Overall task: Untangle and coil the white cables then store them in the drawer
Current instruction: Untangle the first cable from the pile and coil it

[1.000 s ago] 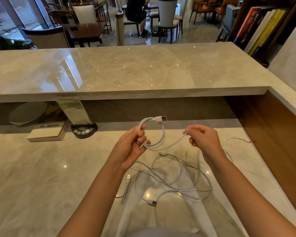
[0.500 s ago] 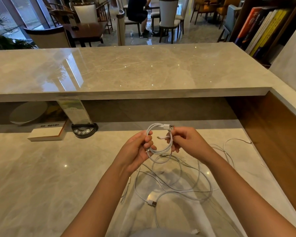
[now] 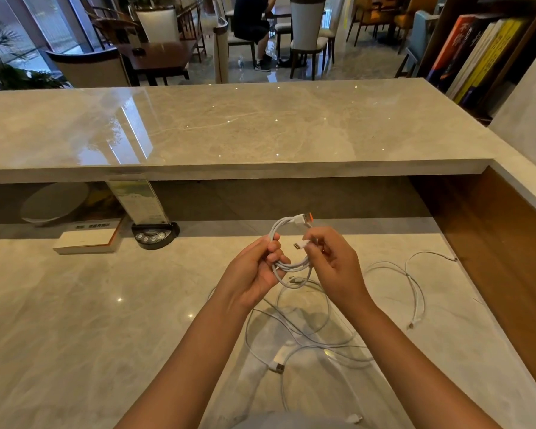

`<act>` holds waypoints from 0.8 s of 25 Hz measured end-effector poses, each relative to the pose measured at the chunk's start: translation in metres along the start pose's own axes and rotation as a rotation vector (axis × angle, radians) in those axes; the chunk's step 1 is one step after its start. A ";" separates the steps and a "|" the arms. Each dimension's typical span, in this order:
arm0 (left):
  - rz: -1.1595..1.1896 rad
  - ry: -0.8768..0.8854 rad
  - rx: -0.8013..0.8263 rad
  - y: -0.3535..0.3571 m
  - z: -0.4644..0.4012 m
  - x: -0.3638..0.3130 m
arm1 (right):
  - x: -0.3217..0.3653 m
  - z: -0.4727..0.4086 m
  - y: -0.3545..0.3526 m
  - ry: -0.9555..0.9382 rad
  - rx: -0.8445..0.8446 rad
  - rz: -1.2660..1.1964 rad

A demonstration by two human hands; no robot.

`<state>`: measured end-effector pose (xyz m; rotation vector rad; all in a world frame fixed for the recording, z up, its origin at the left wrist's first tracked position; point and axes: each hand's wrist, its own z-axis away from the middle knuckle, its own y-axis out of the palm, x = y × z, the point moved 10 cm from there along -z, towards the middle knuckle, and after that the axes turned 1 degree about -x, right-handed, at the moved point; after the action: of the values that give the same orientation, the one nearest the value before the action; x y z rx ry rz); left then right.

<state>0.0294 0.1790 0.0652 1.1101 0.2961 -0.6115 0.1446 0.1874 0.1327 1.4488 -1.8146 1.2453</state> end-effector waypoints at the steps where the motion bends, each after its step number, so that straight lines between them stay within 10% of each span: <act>1: 0.001 -0.001 0.003 0.001 -0.001 0.000 | 0.003 0.001 -0.005 -0.014 -0.063 0.014; 10: -0.156 0.004 0.071 -0.001 0.004 -0.003 | -0.052 0.002 -0.086 0.519 -0.585 -0.402; 15: -0.369 0.049 0.146 0.009 0.010 -0.011 | -0.072 -0.010 -0.068 0.762 -0.319 -0.571; 20: -0.692 0.042 0.264 0.024 0.020 -0.014 | -0.033 -0.046 -0.042 0.462 0.200 0.183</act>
<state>0.0313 0.1730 0.0988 1.2723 0.6626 -1.2681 0.1871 0.2433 0.1407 0.9916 -1.5626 1.7285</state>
